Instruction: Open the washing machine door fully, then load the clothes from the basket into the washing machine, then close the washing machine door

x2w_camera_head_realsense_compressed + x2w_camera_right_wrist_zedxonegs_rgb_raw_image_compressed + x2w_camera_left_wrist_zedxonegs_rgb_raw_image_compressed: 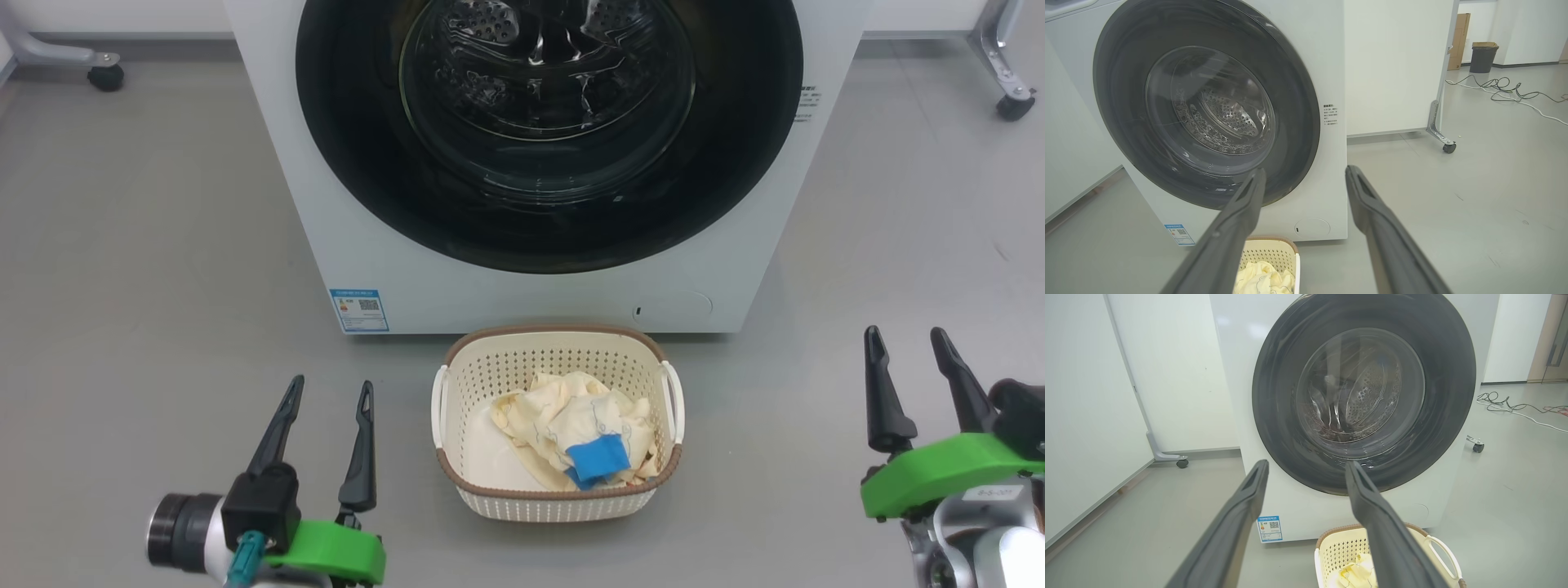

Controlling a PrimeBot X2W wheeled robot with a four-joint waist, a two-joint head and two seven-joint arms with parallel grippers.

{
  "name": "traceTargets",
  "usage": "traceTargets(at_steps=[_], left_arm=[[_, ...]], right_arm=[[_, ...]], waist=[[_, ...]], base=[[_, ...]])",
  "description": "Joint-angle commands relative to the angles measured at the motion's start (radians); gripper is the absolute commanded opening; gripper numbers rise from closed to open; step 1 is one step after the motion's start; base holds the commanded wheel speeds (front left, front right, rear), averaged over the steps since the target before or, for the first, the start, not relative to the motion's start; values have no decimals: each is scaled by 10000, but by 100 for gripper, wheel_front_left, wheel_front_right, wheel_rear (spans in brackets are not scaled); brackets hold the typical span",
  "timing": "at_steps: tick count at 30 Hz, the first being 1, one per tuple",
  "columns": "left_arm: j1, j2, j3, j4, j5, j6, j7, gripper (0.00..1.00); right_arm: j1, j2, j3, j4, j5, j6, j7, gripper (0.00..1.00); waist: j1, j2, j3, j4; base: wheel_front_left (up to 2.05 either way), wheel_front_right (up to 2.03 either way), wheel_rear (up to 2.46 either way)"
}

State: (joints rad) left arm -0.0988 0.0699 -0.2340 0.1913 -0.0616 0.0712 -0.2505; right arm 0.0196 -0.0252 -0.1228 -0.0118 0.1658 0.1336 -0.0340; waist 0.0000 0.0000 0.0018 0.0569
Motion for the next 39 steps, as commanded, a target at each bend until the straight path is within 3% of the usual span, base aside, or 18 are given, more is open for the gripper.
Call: traceTargets(at_steps=[1,15,39], left_arm=[[-536,61,301,-289,22,42,-113,100],[-505,-78,520,173,-774,-257,-113,100],[-571,-114,460,366,-827,-558,-113,100]], right_arm=[[-194,-250,217,-393,10,-29,23,100],[-144,-250,278,-321,316,-29,63,100],[-196,-250,242,-301,502,-29,-6,100]], waist=[[0,0,-7,0],[0,0,-16,0],[0,0,89,11]], base=[[0,0,0],[0,0,0],[15,15,-30]])
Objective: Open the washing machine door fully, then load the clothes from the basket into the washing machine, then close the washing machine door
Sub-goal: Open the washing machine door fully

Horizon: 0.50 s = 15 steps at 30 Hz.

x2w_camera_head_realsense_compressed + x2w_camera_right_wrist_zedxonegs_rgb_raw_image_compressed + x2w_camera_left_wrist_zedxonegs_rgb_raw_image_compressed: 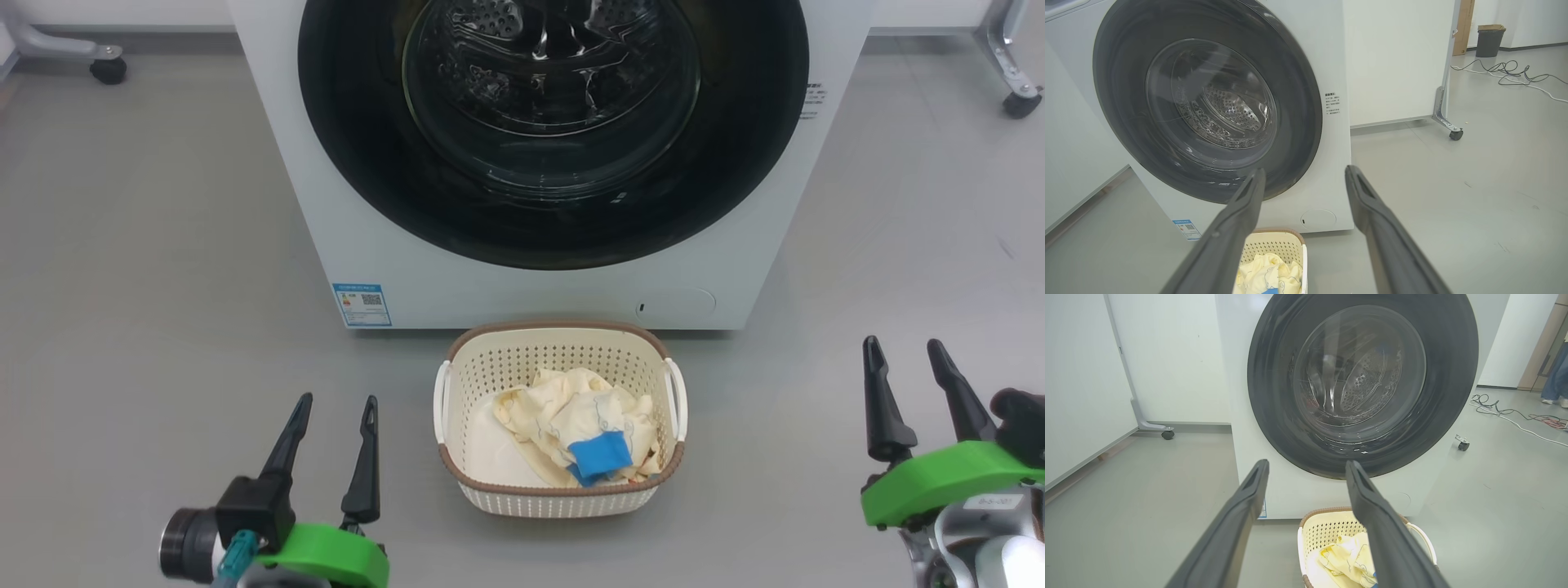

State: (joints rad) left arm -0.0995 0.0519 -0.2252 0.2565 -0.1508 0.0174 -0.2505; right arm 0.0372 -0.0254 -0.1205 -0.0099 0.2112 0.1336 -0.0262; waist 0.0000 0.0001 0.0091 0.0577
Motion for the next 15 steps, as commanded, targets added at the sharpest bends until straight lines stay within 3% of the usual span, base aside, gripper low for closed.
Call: traceTargets(at_steps=[1,15], left_arm=[[-576,65,374,-286,70,-22,-113,100],[-615,52,343,-261,178,-55,-113,100]], right_arm=[[-381,-248,218,-317,46,-29,-86,100],[-448,-248,225,-129,29,-29,-124,100]], waist=[[0,-1,28,4],[0,-1,-12,-5]], base=[[79,79,-158],[116,116,-232]])
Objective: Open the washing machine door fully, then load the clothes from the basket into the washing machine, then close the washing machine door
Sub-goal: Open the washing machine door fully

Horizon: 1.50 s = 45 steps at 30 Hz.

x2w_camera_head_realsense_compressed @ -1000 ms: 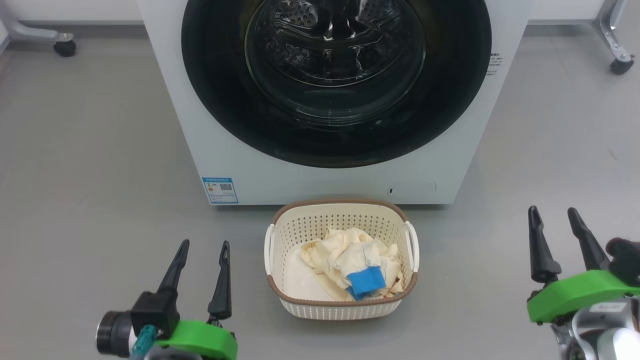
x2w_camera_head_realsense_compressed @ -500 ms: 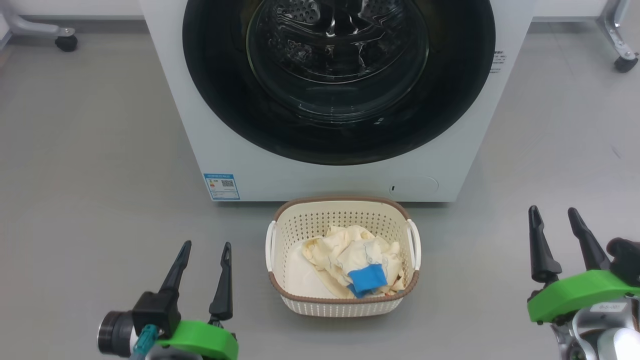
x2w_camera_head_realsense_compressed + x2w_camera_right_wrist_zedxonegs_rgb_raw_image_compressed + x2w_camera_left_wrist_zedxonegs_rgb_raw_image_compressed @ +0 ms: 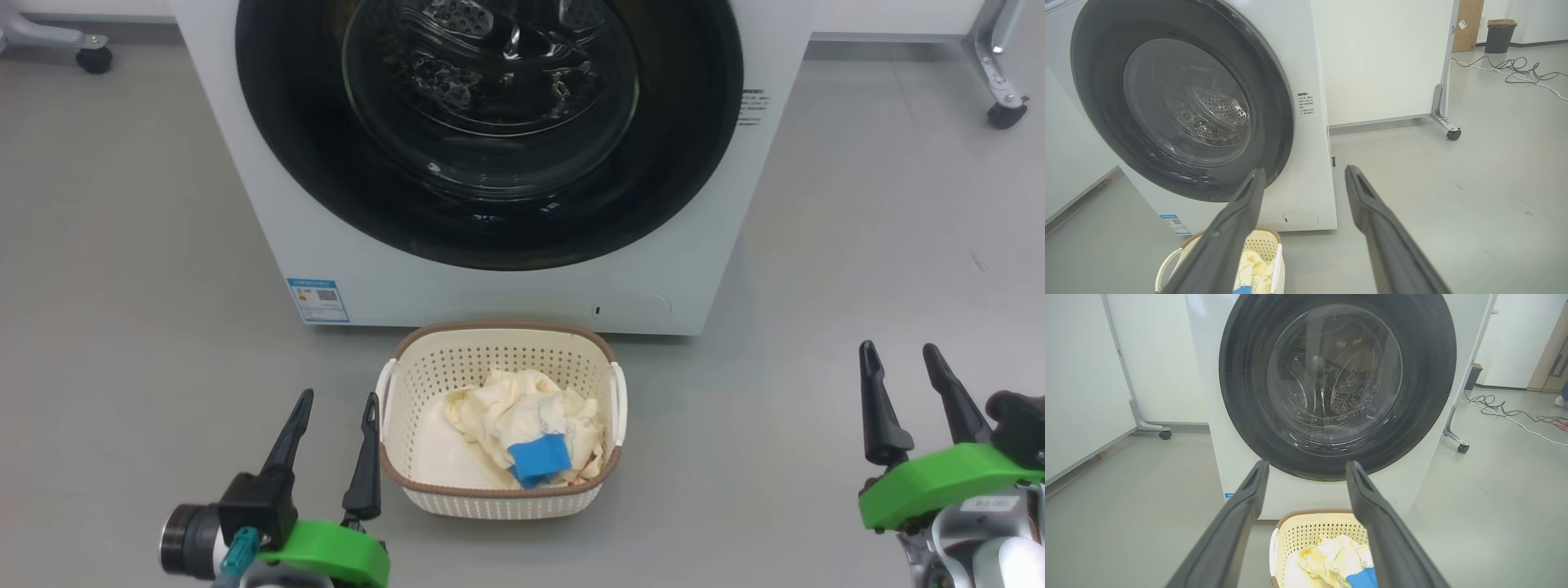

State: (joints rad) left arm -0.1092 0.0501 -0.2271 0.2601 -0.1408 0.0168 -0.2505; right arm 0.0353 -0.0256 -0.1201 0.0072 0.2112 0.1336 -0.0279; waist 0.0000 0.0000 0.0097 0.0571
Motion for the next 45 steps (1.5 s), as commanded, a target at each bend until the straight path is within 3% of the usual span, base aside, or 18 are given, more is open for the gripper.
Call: traceTargets(at_steps=[1,24,45], left_arm=[[-518,68,354,-300,82,-49,-113,100],[-536,39,476,-579,-34,46,-113,100],[-463,22,471,-706,148,-40,-113,100]], right_arm=[[-429,-246,229,-287,24,-29,-105,100],[-447,-246,166,-146,100,-29,-197,100],[-441,-246,170,-148,73,-29,-201,100]], waist=[[0,0,-18,-4],[0,0,26,-29],[0,0,19,-1]], base=[[123,123,-246],[118,118,-236],[16,16,-32]])
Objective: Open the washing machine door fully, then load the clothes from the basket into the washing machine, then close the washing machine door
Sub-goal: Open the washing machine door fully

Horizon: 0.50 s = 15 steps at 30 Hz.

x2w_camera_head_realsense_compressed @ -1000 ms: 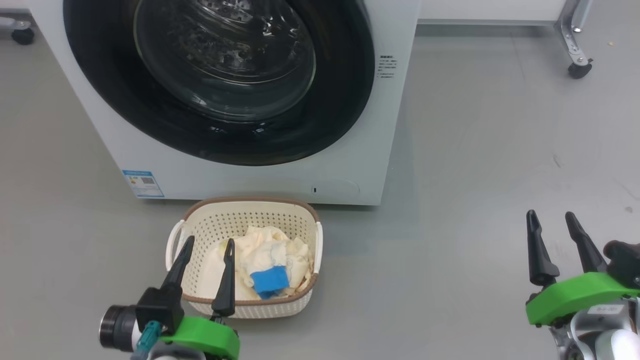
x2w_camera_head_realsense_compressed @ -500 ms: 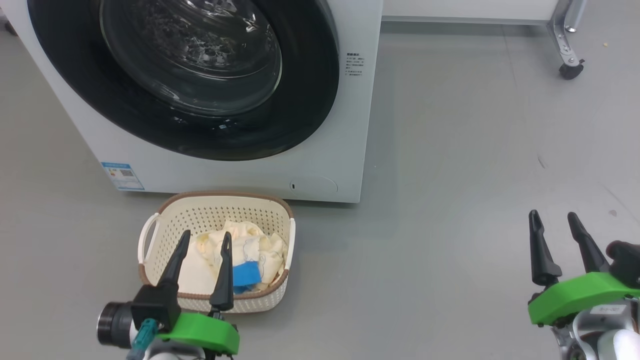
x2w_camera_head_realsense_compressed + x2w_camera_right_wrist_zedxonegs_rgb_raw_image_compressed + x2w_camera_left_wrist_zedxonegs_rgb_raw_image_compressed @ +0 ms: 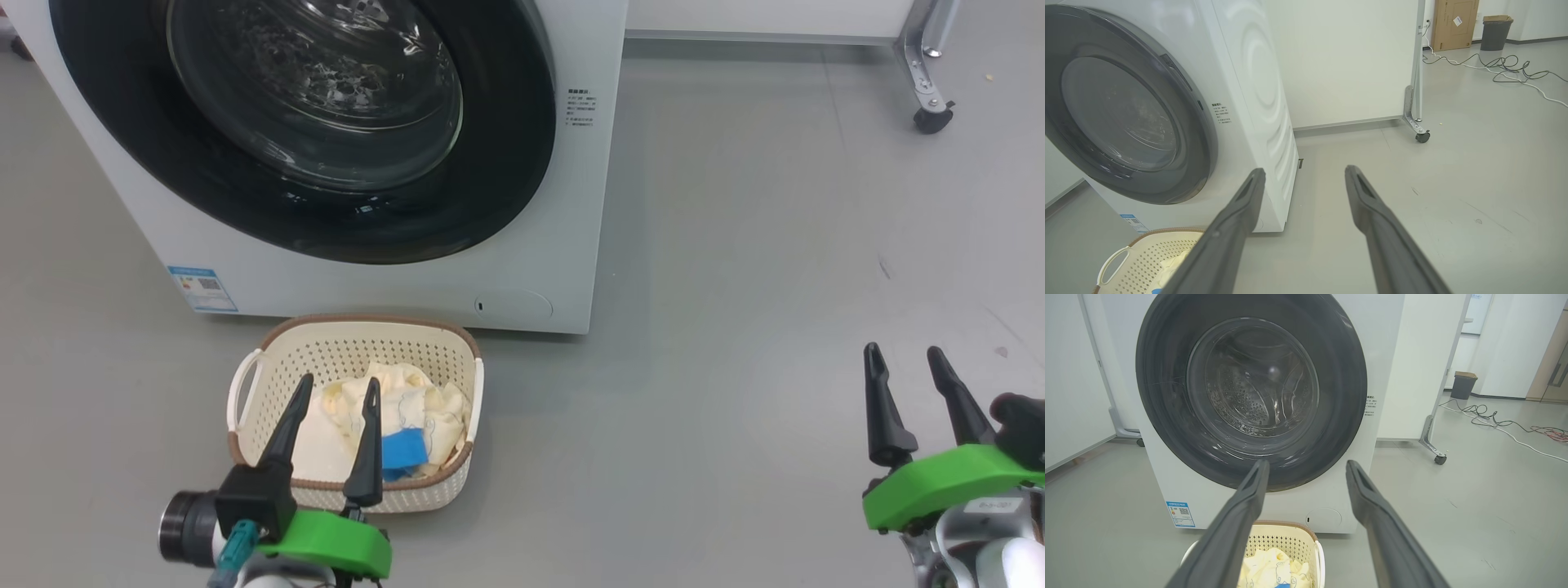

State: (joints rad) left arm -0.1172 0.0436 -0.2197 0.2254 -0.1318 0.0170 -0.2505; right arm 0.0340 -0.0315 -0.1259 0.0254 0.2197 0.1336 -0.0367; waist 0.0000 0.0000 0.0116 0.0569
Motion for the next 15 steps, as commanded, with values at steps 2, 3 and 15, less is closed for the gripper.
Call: traceTargets(at_steps=[2,3,15], left_arm=[[-380,87,394,-359,58,-43,-113,100],[-373,85,389,-371,60,-22,-113,100],[-337,77,350,-402,65,35,-113,100]], right_arm=[[-423,-187,227,-330,-15,-29,-109,100],[-416,-187,225,-335,-20,-29,-107,100],[-408,-187,233,-365,-79,-29,-115,100]], waist=[[0,0,-1,3],[0,0,-4,6],[0,0,28,24]], base=[[0,0,0],[0,0,0],[0,0,0]])
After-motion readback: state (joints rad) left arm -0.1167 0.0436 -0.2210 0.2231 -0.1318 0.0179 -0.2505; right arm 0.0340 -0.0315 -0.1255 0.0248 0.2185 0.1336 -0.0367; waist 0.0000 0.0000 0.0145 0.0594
